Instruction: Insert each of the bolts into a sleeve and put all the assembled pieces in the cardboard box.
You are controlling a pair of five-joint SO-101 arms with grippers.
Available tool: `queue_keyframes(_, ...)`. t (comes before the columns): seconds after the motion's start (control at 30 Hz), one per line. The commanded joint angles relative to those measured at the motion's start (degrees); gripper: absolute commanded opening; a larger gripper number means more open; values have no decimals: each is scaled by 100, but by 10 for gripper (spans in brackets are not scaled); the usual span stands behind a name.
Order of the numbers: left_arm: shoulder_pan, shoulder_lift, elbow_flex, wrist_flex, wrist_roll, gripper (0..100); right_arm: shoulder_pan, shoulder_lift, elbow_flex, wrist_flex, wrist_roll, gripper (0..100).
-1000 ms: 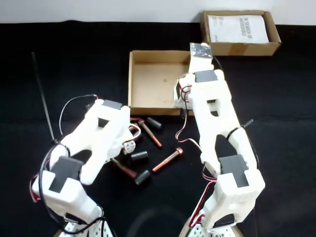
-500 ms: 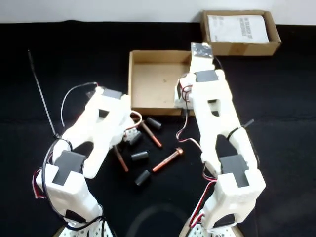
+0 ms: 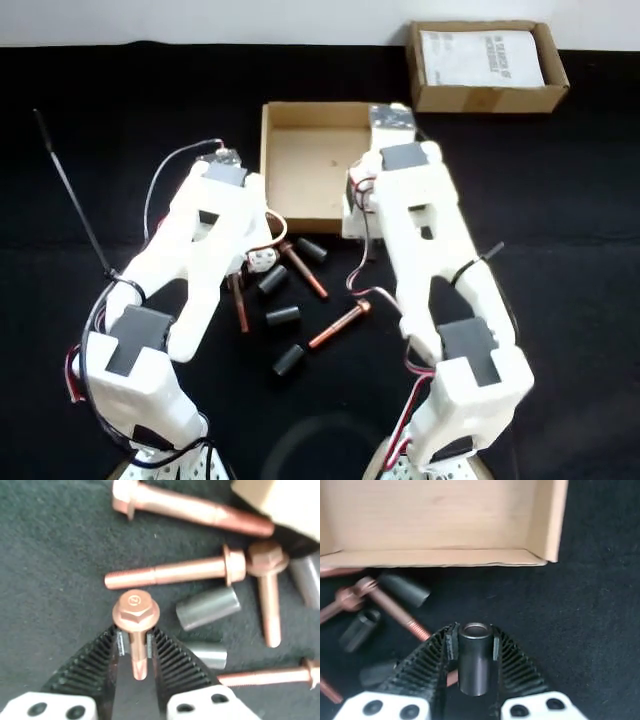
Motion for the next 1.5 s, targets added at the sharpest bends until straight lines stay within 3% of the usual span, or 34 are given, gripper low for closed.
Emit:
queue_keyframes(0.0,-13,-936,-215,53,-360,8,-277,-1112,-127,145,448,7)
queue_keyframes(0.37,-13,-3301,-145,44,-571,8,-919,-2897,48,163,554,7)
queue_keyframes(0.7,-13,-5024,532,0,-1143,8,-1103,-4664,2044,-295,554,7)
queue_keyframes(0.83,4,-5956,971,-273,-1556,8,-1112,-5560,3398,-1244,545,7)
queue_keyframes(1.1,31,-8312,2949,-1732,-2259,8,-1341,-7591,6378,-3565,536,7)
queue_keyframes(1.33,154,-9464,4171,-2374,-2207,8,-1719,-8998,8365,-5376,536,7)
queue_keyframes(1.47,558,-9631,4488,-2866,-1609,8,-1736,-9490,9077,-6273,545,7)
